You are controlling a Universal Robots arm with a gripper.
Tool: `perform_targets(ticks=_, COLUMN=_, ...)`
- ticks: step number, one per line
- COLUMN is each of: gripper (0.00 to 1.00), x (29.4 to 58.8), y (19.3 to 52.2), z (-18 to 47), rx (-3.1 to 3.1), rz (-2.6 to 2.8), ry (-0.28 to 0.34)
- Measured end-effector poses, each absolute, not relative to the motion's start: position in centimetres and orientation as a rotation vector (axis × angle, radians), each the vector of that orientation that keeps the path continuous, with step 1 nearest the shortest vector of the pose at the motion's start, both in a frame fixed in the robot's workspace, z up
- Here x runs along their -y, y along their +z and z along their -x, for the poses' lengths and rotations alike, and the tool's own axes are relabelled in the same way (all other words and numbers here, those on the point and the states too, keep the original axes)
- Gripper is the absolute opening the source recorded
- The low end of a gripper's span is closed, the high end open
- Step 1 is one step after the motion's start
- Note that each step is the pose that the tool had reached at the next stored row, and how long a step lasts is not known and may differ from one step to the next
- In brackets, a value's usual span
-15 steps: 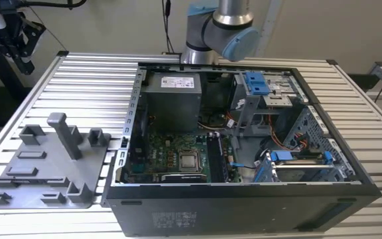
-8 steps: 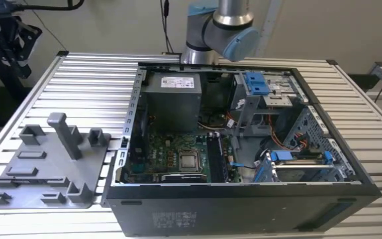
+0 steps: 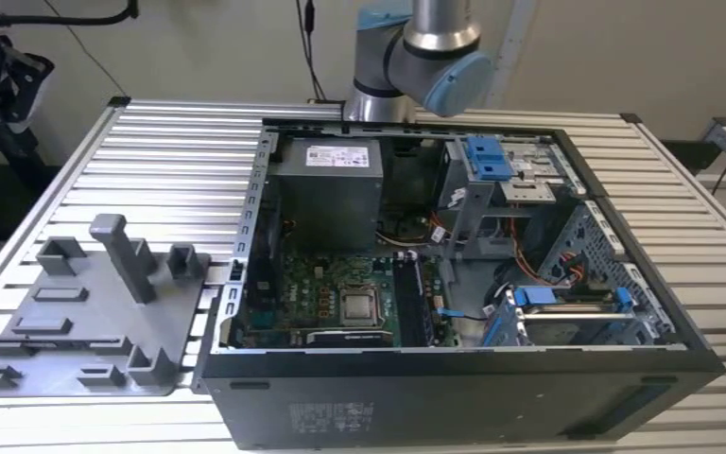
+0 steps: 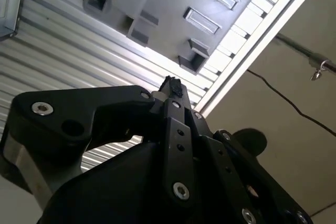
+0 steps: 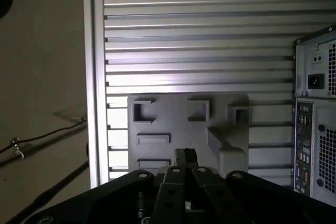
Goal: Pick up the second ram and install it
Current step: 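Reach for the second ram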
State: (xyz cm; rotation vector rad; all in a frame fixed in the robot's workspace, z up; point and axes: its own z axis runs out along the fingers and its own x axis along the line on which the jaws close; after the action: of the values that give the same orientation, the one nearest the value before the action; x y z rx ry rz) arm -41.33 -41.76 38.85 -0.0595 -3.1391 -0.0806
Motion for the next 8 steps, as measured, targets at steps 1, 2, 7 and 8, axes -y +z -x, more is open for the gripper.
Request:
perform_targets(ticks=1, gripper=0.11, x=41.9, y=38.8, z=41.6, rx=3.14, rz=0.059, ry=-0.081)
perform_targets(ticks=2, gripper=0.11, x=42.1, y=38.8, z=41.7, rx=3.14, rz=0.059, ry=-0.081)
perform_targets(ticks=7, gripper=0.11, x=43.1, y=38.8, z=41.9, rx=3.14, rz=0.057, ry=-0.082)
perform_targets(ticks=8, gripper=0.11, x=43.3, y=38.8, z=41.9, rx=3.14, rz=0.056, ry=-0.082)
